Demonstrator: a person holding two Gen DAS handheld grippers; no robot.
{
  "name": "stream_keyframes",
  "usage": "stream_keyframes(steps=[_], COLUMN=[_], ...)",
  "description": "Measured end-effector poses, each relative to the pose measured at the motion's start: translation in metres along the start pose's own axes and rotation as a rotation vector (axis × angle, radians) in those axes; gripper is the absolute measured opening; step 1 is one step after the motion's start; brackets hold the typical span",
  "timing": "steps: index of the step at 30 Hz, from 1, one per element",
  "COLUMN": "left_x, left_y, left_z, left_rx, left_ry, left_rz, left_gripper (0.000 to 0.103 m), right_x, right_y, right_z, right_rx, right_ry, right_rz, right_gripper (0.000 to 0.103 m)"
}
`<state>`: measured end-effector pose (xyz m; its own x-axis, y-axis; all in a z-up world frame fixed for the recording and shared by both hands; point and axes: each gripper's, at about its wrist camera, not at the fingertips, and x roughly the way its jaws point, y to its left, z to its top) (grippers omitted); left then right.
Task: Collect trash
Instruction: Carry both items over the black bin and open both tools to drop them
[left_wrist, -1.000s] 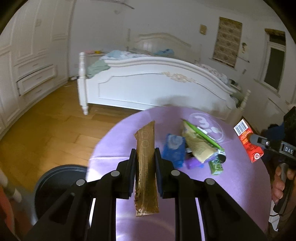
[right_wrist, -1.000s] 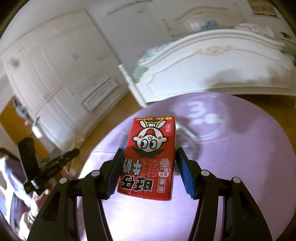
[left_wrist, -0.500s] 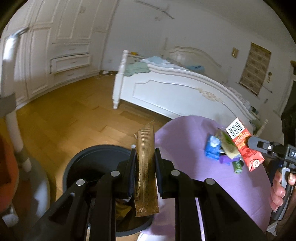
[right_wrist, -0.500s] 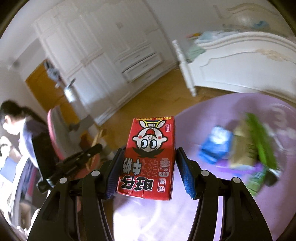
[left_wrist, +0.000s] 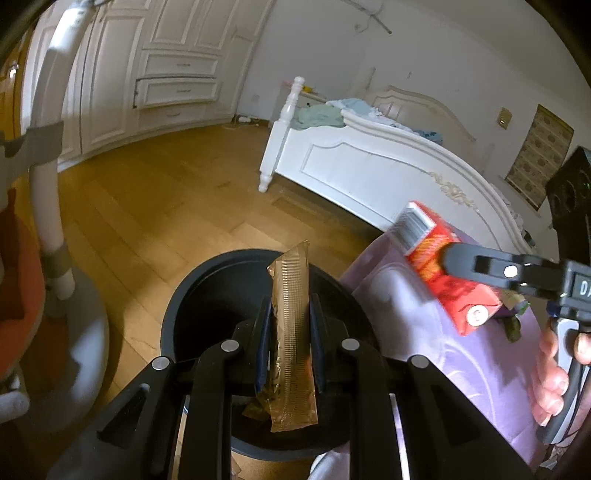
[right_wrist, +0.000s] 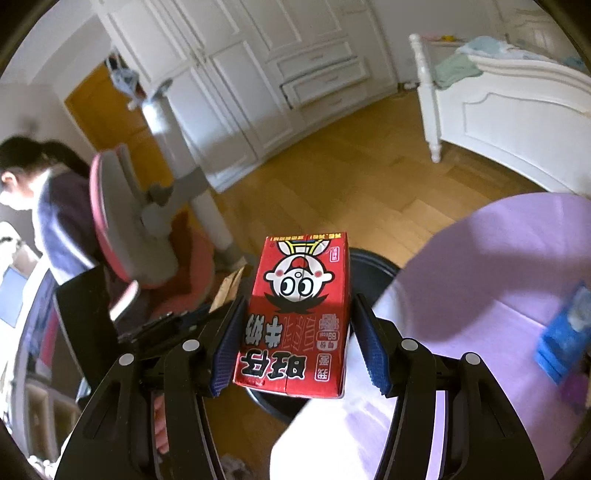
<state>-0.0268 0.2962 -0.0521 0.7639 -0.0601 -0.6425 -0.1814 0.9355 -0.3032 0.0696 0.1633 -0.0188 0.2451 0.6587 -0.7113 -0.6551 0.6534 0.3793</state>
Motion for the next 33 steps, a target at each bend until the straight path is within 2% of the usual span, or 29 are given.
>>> stream_keyframes(steps=[8,20,22,24,25,26,33], left_x=[0.016,0.028,0.029,0.029,0.027,0.024,0.021], left_y=[0.015,0.015,0.015,0.014,0.013,0.012,-0.003], left_z=[-0.002,-0.007,-0.007,-0.007,-0.007,-0.007,0.000], left_rx=[-0.026,-0.017,-0.018,-0.019,-0.018,-0.011,0.004], left_ry=[0.027,0.062,0.069,0.063,0.051,0.033,0.057], left_rz=[0.006,0.023,0.031,0.050,0.061,0.071,0.073], left_gripper=[0.020,0.023,0.034,0.073,0.079,0.084,0.090], right_x=[0.046,0.075,0.077,0.074,0.071,0.069,0.040], right_y=[0.005,-0.001,-0.002,-0.003,-0.004,-0.004,-0.019], right_z=[0.001,0.003,0.003,0.003,0.003,0.002,0.000], right_rx=[-0.026,-0.032,-0.034,-0.035,-0.033,-0.031,0.043], right_ry=[0.064,0.100,0.104,0.086,0.075,0.069,0.004], right_rz=[-0.037,-0.050,-0.046,-0.051,-0.050,-0.047,-0.011], right_gripper=[0.058,0.058,0.062,0.073,0.077,0.078,0.078])
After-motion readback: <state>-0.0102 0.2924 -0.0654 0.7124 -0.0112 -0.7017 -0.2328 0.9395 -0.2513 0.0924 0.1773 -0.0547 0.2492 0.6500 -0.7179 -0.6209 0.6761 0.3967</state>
